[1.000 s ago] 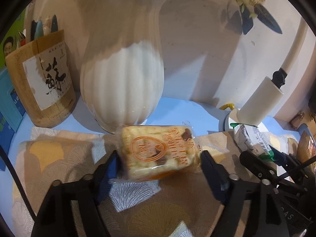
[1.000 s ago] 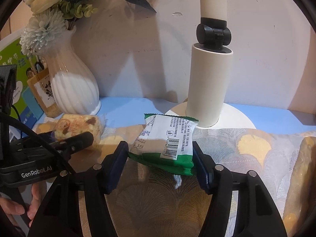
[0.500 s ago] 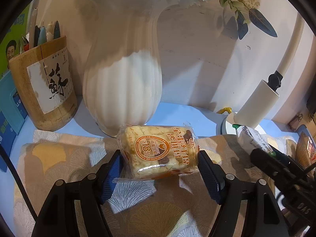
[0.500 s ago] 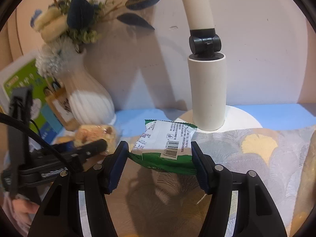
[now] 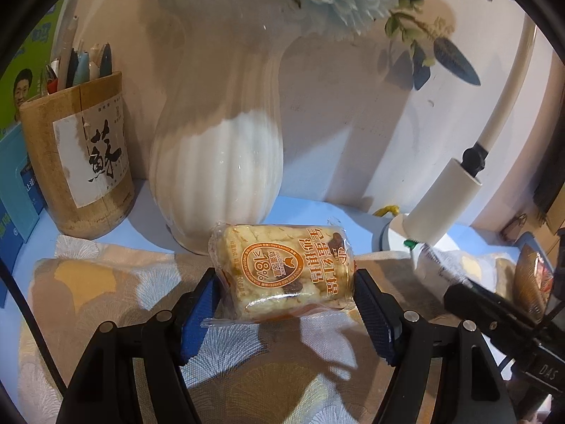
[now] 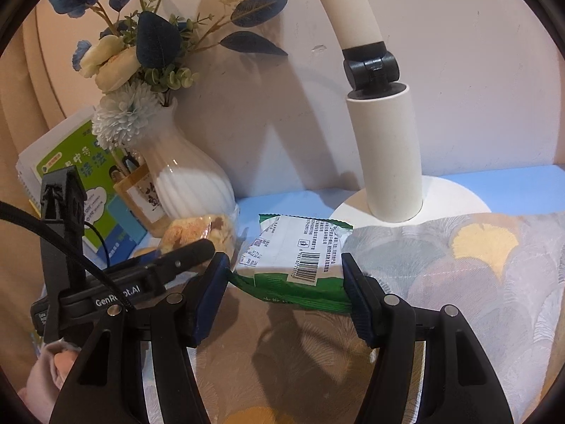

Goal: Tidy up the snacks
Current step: 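Lift and carry the sachet and cake to the amber bowl with both tools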

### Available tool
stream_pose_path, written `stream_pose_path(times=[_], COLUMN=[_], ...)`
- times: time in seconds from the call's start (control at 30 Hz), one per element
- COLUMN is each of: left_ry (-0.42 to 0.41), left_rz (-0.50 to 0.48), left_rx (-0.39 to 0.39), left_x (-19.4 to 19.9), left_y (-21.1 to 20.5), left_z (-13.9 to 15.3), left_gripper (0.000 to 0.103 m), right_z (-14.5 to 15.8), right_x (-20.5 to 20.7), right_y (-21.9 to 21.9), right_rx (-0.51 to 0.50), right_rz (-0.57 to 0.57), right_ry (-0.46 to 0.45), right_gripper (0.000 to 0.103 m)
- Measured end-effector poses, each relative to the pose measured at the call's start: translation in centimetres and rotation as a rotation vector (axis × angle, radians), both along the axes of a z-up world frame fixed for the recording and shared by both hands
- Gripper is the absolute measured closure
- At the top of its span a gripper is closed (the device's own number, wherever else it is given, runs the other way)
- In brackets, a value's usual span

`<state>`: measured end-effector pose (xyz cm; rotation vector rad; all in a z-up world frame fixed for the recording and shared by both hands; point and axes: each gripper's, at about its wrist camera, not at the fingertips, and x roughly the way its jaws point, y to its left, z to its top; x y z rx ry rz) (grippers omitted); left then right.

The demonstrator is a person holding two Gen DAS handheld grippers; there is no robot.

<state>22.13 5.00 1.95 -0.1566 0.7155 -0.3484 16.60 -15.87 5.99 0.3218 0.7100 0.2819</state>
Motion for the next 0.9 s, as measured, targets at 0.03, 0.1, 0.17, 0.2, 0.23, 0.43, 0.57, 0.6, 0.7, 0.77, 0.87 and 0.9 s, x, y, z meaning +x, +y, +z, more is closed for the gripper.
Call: stream_pose_path(times=[0.03,0.1,0.17,0.2,0.23,0.43,0.57,0.6,0.7,0.77,0.87,0.9], left_ry=[-0.001,0.002,0.005,0.01,0.016,0.045,0.053,0.052,0.065,0.081,0.09,0.089], left_rz=[0.001,0.005,0.008,0.009,0.011,0.05,0.064,0.069,0.075,0.039,0.024,0.019], left_rx=[-0.003,-0.007,-0.009,-0.006,-0.001,0.05,0.076,0.087,0.105,0.067,0.044,0.053], left_x=[0.0,0.0,0.0,0.1,0.2,0.7,0.9,0.7,0.1,-1.0,-2.8,-3.4], left_y=[0.1,0.2,0.3,0.3,0.2,-0.5,-0.8,-0.9,-1.2,-1.4,-2.4,-3.1], left_z=[0.0,0.1,0.1,0.0,0.0,-0.5,-0.7,-0.7,-0.6,-0.4,0.5,1.1], left_gripper=[0.03,0.03,0.03,0.03,0.03,0.03,0.029,0.029,0.029,0.029,0.03,0.03], right_z=[0.0,0.1,0.2,0.1,0.1,0.0,0.0,0.0,0.1,0.3,1.1,1.4], right_x=[-0.2,-0.7,-1.5,-1.9,-2.3,-5.2,-7.7,-8.5,-10.7,-12.1,-13.0,-13.2], right_y=[0.0,-0.1,-0.2,-0.2,-0.2,0.3,0.3,0.3,-0.3,-1.2,-2.6,-3.1], right_rx=[0.002,0.012,0.027,0.036,0.041,0.037,0.055,0.065,0.124,0.181,0.181,0.182], right_rz=[0.0,-0.002,0.0,0.007,0.015,0.052,0.064,0.068,0.072,0.066,0.038,0.024], right_ry=[0.003,0.004,0.004,0.008,0.015,0.034,0.046,0.053,0.072,0.08,0.062,0.057], right_gripper=[0.041,0.041,0.041,0.041,0.041,0.041,0.041,0.041,0.041,0.041,0.041,0.041])
